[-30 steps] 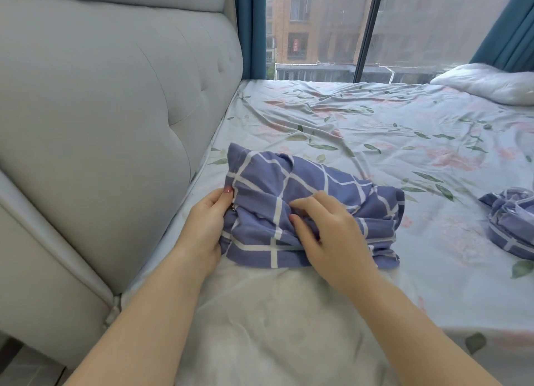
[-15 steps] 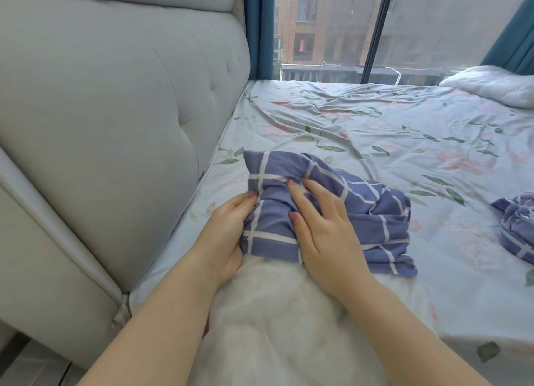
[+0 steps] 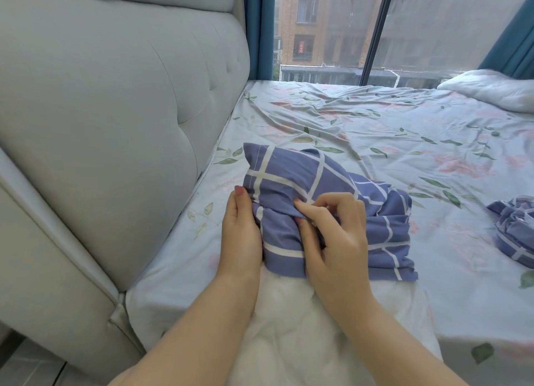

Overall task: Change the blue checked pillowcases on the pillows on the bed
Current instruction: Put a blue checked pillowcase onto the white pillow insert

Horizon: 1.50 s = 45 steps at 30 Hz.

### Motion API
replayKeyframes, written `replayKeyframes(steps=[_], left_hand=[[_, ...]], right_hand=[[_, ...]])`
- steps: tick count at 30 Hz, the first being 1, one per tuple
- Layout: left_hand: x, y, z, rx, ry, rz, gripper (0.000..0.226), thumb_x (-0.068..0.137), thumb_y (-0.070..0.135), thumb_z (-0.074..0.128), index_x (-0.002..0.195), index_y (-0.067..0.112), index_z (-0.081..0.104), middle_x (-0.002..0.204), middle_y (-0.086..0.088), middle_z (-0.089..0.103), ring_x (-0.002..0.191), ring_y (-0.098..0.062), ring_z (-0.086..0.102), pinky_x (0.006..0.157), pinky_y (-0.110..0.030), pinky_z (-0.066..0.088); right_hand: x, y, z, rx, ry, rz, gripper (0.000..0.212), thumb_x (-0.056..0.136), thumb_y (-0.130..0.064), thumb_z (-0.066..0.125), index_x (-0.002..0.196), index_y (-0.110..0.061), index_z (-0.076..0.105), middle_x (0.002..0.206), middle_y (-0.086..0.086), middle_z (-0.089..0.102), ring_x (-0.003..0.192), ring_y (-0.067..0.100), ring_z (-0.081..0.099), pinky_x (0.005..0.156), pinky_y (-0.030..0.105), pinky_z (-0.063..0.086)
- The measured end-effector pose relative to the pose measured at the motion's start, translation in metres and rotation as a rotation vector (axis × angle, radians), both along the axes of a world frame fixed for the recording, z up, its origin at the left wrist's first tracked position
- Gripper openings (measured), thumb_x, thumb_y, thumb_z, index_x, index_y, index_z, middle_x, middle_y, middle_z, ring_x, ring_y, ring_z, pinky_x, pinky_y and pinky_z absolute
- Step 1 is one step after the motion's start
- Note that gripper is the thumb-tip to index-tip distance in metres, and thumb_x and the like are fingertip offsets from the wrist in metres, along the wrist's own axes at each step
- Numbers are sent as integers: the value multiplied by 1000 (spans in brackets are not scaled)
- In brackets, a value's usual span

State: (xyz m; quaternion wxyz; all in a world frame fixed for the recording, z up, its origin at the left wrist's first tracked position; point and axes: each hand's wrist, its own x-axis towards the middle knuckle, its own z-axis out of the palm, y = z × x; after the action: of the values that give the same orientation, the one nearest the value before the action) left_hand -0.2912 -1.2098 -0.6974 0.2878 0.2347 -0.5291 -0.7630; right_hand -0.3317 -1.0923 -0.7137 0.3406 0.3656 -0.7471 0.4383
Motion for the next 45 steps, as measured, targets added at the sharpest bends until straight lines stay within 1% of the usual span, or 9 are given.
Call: replayKeyframes(steps=[2, 7, 14, 19, 22, 27, 32, 36, 45], left_hand=[[-1, -3, 0, -5, -28, 28, 47, 104, 50, 30, 135, 26, 55, 128, 9, 63, 116, -11, 59, 99, -26, 48], [-5, -6, -2, -10, -58, 41, 46, 105, 46, 31, 137, 22, 55, 133, 0, 62, 122, -17, 58, 108, -38, 43], [-4, -3, -1, 63, -84, 47, 59, 100, 60, 31, 141, 22, 50, 139, -5, 58, 127, -24, 55, 111, -45, 40], [-3, 1, -1, -4, -119, 48, 54, 105, 46, 27, 146, 15, 43, 146, -7, 50, 134, -23, 48, 112, -38, 38], [-4, 0, -1, 42, -78, -8, 62, 99, 62, 29, 144, 23, 48, 139, -2, 57, 127, -20, 54, 111, -38, 40], [-11, -3, -17, 45, -13, -43, 115, 55, 103, 39, 150, 38, 36, 155, 9, 38, 144, -15, 35, 119, -45, 27], [-6, 1, -4, 47, 67, -84, 85, 68, 89, 53, 132, 34, 56, 137, -2, 60, 126, -27, 57, 106, -53, 43], [-1, 9, 6, -33, 38, 37, 62, 92, 62, 47, 111, 3, 54, 102, -3, 64, 96, -14, 64, 88, -32, 53], [-3, -5, 2, -5, -167, 50, 44, 73, 40, 82, 92, 3, 68, 87, -9, 74, 82, -22, 71, 78, -34, 57]], right_hand=[[2, -3, 0, -8, 12, 18, 14, 92, -10, 62, 100, -7, 74, 92, 1, 56, 87, 18, 47, 76, 39, 43], [-6, -1, 5, 62, -21, 107, 13, 92, -18, 63, 97, -16, 75, 88, -9, 62, 83, 15, 55, 79, 41, 41], [1, 4, 18, 50, -312, 397, 13, 91, -17, 62, 84, -12, 72, 76, -6, 61, 73, 13, 59, 65, 19, 44], [0, 10, 28, 131, -472, 530, 17, 89, -20, 62, 73, -12, 65, 63, -10, 60, 59, 11, 54, 56, 23, 43], [-2, 11, 27, 49, -525, 527, 14, 89, -19, 62, 77, -13, 67, 67, -10, 61, 62, 7, 55, 61, 19, 41], [0, 9, 24, -44, -522, 458, 9, 87, -20, 66, 94, -22, 72, 84, -9, 61, 77, 11, 59, 70, 13, 41], [-2, 10, 26, 57, -569, 575, 10, 87, -16, 66, 82, -16, 74, 82, -6, 61, 81, 16, 61, 73, 19, 44], [3, 10, 25, 172, -534, 586, 13, 86, -19, 66, 73, -20, 68, 74, -8, 57, 67, 13, 53, 66, 16, 40], [-8, 13, 20, 123, -638, 533, 12, 92, -11, 65, 82, -13, 71, 72, -2, 68, 65, 19, 62, 63, 29, 50]])
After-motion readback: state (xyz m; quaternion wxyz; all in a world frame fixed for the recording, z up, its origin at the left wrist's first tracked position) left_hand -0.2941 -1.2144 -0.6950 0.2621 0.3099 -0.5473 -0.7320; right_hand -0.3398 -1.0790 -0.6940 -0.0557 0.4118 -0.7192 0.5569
